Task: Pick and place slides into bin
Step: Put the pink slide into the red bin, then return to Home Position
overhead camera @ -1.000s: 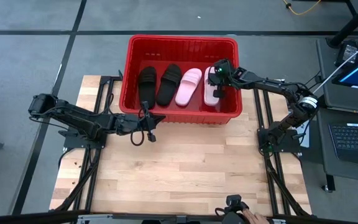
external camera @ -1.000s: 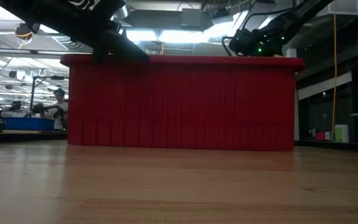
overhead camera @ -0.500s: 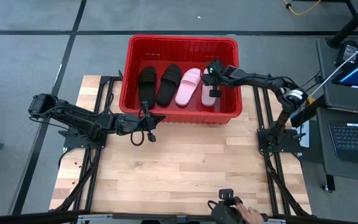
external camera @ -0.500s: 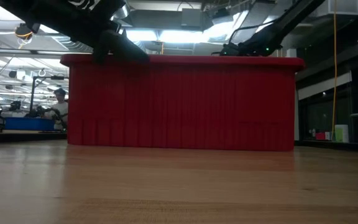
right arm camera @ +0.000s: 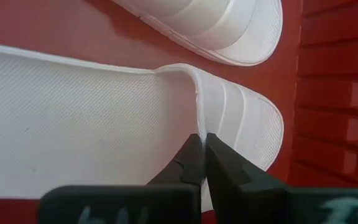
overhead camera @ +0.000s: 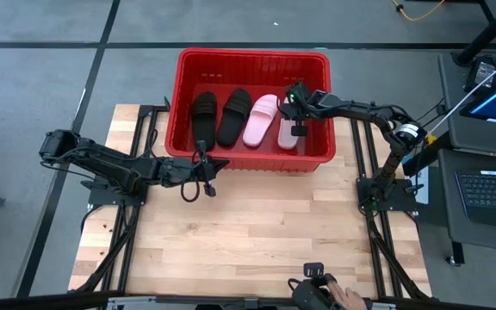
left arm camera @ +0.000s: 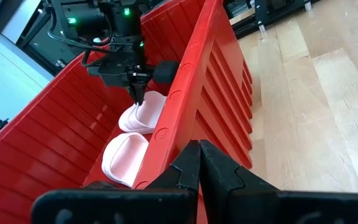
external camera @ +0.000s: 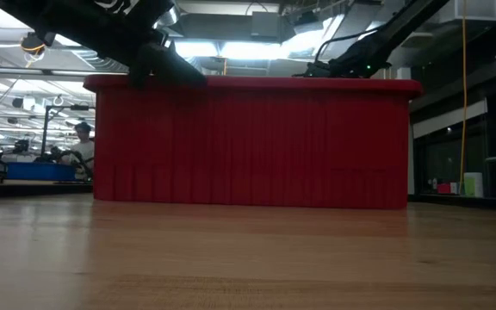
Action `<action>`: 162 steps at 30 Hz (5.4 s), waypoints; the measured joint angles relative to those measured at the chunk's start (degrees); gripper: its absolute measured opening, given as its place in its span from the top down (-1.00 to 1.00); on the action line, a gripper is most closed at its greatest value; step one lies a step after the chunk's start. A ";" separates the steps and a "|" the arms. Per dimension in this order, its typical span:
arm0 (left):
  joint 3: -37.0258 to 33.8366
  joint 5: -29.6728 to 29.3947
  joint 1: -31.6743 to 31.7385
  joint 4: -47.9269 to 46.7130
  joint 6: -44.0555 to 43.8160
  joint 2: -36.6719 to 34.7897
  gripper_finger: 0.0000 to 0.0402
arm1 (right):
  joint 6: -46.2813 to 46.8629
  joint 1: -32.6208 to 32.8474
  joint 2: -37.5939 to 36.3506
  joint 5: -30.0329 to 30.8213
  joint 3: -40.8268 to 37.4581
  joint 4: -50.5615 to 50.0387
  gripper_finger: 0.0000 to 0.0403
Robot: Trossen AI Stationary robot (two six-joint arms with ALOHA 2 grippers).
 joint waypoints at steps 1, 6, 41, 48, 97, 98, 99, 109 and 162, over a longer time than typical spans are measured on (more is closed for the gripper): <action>0.00 0.00 0.00 0.02 -0.11 0.00 0.98 | 0.34 0.00 0.00 0.00 0.00 0.17 0.92; 0.00 0.00 0.00 0.08 -0.94 0.00 0.98 | 0.55 0.00 0.00 0.02 0.00 0.55 0.86; -0.02 1.27 0.00 -0.07 -1.21 0.00 0.98 | 8.44 2.75 -0.63 0.05 6.19 -8.06 0.19; -0.02 1.30 0.00 -0.30 -1.17 0.00 0.98 | 11.34 3.35 -0.63 0.04 11.29 -14.39 0.19; 7.65 7.66 -4.31 -10.95 -1.29 -0.82 0.99 | 14.35 14.44 -0.66 0.17 27.42 -20.84 0.48; 8.72 7.32 -4.31 -12.72 -0.30 -1.07 0.99 | 14.35 14.85 -0.66 0.17 28.06 -21.16 0.58; 10.00 7.13 -4.31 -14.12 0.61 -1.26 0.99 | 14.35 15.20 -0.66 0.17 28.79 -21.82 0.68; 14.04 11.48 -1.45 -26.41 6.19 -13.67 0.99 | 16.52 18.78 -0.63 3.00 32.17 -29.66 0.98; -29.07 26.81 19.45 -0.75 -4.86 -65.84 0.99 | 41.02 30.45 -62.92 -8.98 -35.70 22.35 0.96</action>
